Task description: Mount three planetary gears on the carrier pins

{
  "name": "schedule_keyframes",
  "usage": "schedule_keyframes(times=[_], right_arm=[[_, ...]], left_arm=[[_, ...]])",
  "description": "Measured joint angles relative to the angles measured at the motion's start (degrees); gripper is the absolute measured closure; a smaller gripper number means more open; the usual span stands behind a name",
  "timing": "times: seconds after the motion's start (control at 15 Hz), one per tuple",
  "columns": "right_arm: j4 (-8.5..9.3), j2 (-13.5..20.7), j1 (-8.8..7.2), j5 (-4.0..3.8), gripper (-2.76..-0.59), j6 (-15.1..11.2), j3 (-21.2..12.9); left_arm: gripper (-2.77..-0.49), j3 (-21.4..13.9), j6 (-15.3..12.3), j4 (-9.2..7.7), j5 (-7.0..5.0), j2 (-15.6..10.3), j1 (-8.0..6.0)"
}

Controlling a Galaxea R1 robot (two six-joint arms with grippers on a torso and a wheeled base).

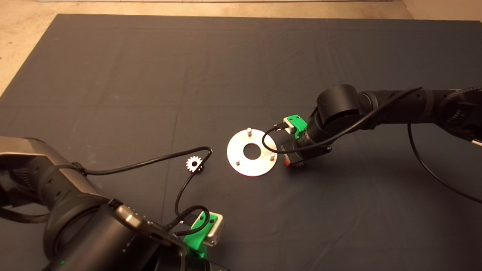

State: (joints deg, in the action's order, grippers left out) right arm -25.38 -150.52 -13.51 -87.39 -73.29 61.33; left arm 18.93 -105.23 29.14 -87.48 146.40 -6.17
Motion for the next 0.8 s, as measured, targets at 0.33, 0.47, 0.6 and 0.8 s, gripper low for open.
schedule_keyframes(times=[0.33, 0.47, 0.6, 0.8], right_arm=[[-0.22, 0.0, 0.01, 0.00, -1.17, 0.0, 0.0], [-0.28, 0.0, 0.01, -0.01, -1.15, 0.0, 0.0], [-0.30, 0.0, 0.00, -0.01, -1.13, 0.0, 0.0], [-0.30, 0.0, 0.01, 0.00, -1.10, 0.0, 0.0]], left_arm=[[-2.76, 0.0, 0.0, 0.00, 0.00, 0.0, 0.00], [-2.76, 0.0, 0.0, 0.00, 0.00, 0.0, 0.00], [-2.76, 0.0, 0.0, 0.00, 0.00, 0.0, 0.00], [-2.76, 0.0, 0.0, 0.00, 0.00, 0.0, 0.00]])
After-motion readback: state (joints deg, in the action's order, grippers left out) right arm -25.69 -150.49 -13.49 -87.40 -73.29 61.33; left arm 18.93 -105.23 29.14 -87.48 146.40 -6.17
